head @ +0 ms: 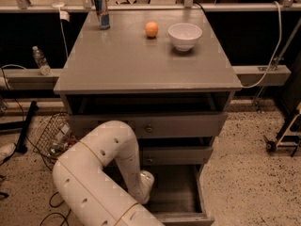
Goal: Pick rxbar chocolate from bottom drawer and place on counter
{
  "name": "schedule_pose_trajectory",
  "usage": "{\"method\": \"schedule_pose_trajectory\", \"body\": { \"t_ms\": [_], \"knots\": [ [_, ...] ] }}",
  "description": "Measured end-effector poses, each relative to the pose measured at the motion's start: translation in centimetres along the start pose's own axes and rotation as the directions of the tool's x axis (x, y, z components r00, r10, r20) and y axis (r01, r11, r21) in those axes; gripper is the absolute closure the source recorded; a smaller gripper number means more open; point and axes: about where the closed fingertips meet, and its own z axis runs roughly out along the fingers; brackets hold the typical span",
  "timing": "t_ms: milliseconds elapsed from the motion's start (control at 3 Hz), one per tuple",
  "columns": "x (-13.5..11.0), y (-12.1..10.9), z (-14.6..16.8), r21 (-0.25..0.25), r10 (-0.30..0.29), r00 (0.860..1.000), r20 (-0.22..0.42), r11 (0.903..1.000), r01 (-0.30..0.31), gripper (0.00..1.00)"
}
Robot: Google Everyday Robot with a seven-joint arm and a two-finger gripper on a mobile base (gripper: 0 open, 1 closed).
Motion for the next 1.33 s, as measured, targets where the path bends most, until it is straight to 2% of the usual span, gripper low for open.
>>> {"method": "schedule_pose_trajectory", "body": {
  "t_ms": [333, 667, 1333],
  "knots": [
    [0.4, -4.5, -3.7, -0.089, 0.044, 0.998, 0.045, 0.9952, -0.04, 1.0],
    [0.4, -7.1, -6.9, -0.193, 0.075, 0.994, 0.084, 0.9794, -0.057, 1.0],
    [0.2, -8.0, -7.8, -0.223, 0.082, 0.991, 0.105, 0.9731, -0.057, 1.0]
  ]
}}
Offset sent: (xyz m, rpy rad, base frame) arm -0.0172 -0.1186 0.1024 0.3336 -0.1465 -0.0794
